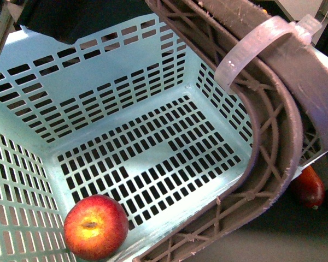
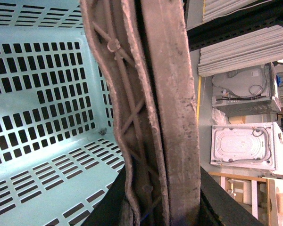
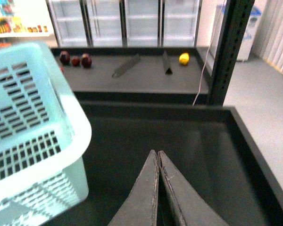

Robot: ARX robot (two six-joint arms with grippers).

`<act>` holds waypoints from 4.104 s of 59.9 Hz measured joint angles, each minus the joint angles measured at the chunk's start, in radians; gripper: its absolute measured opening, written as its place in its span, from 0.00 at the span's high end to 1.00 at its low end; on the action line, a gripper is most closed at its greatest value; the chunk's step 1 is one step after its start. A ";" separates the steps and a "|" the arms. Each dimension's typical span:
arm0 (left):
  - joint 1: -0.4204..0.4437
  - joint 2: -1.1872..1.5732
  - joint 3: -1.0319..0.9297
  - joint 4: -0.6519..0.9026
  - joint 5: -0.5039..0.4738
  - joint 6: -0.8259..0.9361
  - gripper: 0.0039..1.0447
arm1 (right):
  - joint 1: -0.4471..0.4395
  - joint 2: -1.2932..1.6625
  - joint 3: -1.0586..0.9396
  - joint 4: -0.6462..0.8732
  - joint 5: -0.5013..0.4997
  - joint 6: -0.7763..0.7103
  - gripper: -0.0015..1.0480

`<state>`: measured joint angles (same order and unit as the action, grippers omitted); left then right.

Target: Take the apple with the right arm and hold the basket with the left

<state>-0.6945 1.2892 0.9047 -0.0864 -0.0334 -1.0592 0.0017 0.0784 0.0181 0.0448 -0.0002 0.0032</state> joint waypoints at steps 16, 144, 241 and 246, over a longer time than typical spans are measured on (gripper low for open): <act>0.001 -0.001 0.000 0.000 -0.001 0.000 0.82 | 0.000 -0.071 0.000 -0.043 0.002 0.000 0.98; 0.542 0.250 -0.085 0.035 -0.262 -0.466 0.82 | 0.000 -0.072 0.000 -0.043 0.003 0.000 0.08; 0.599 -0.338 -0.754 0.896 -0.060 0.921 0.69 | 0.000 -0.074 0.000 -0.043 0.002 0.000 0.08; 0.620 -0.385 -0.791 0.861 -0.027 0.995 0.85 | 0.000 -0.074 0.000 -0.043 0.002 0.000 0.08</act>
<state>-0.0746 0.9043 0.1139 0.7746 -0.0601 -0.0639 0.0017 0.0048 0.0181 0.0013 0.0021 0.0029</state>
